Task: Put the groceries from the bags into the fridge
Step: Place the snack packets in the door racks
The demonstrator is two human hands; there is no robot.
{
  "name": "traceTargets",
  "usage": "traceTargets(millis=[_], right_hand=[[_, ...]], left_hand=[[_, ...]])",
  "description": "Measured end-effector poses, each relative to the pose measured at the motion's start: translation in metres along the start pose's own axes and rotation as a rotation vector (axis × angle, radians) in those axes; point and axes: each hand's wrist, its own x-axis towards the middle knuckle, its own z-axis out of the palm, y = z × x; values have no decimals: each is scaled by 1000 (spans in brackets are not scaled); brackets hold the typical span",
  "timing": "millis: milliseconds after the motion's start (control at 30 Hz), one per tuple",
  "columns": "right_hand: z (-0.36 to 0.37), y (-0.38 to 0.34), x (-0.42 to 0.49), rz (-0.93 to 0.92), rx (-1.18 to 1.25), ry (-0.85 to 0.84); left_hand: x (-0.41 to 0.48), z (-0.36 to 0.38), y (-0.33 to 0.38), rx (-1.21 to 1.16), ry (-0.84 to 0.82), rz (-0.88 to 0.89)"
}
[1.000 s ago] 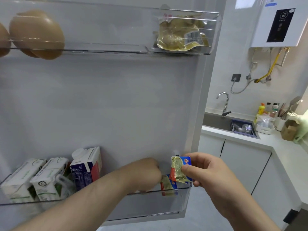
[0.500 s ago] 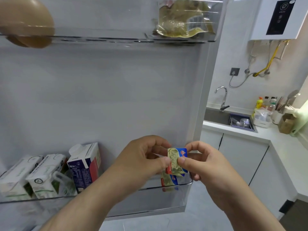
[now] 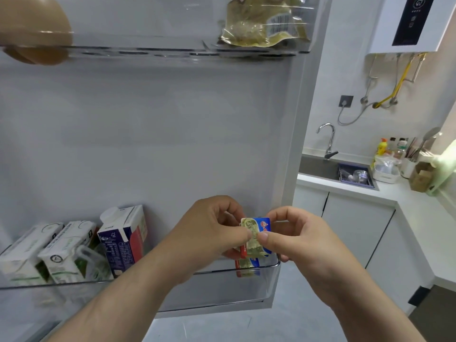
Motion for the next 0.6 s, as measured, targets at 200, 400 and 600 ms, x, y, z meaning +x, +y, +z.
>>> traceTargets(millis=[200,400,600], right_hand=[[-7,10,-5,17,90,76],[-9,34,-10,-13,-119,159],[-5,49,-17,-39,-24,132]], left_hand=[[13,3,-6,9,38,-281],[28,10,-18,50,-128,-481],[40,15,-22,30,-112,-530]])
